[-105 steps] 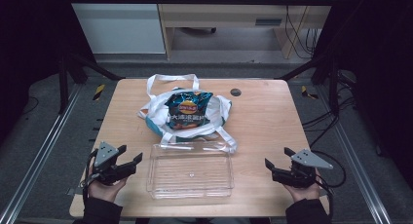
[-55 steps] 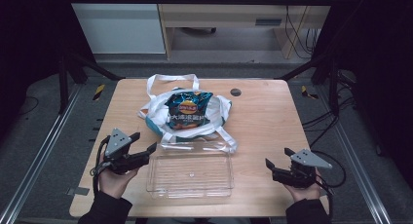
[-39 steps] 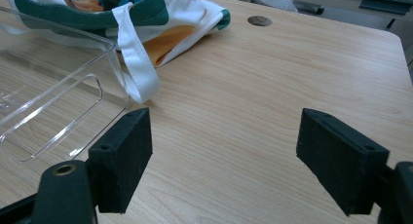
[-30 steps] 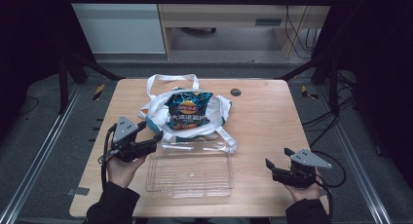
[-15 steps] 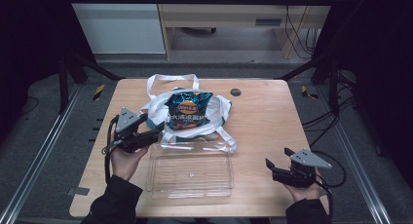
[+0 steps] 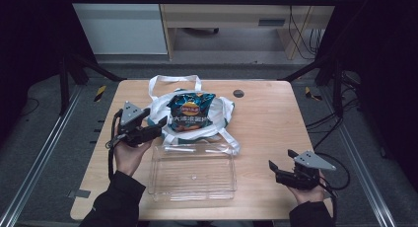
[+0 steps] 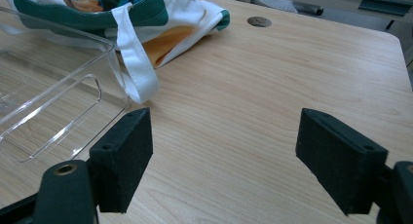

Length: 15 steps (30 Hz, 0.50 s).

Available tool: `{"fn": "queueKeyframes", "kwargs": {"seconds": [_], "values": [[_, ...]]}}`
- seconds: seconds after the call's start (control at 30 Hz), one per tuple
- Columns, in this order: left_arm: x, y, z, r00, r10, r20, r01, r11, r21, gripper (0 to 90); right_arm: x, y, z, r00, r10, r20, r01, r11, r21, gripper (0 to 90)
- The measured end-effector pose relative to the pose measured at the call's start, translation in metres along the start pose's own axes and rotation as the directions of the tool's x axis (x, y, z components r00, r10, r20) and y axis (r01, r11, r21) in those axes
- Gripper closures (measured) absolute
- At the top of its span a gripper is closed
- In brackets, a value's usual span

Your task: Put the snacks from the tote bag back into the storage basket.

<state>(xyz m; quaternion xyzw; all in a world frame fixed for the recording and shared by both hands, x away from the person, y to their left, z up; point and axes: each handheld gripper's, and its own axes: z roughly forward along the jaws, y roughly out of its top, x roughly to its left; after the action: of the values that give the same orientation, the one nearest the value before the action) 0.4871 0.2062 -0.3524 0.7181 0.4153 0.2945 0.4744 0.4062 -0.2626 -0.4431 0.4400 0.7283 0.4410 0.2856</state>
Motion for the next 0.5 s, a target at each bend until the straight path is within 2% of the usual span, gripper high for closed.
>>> {"fn": "queueKeyframes", "kwargs": {"seconds": [0.5], "values": [[0.004,0.008,0.018,0.9998,0.013,-0.018,-0.012,0.9995,0.028,33.9,0.0,0.0,0.001,1.0,0.001,-0.002,-0.001,1.0,-0.002,21.4]]}}
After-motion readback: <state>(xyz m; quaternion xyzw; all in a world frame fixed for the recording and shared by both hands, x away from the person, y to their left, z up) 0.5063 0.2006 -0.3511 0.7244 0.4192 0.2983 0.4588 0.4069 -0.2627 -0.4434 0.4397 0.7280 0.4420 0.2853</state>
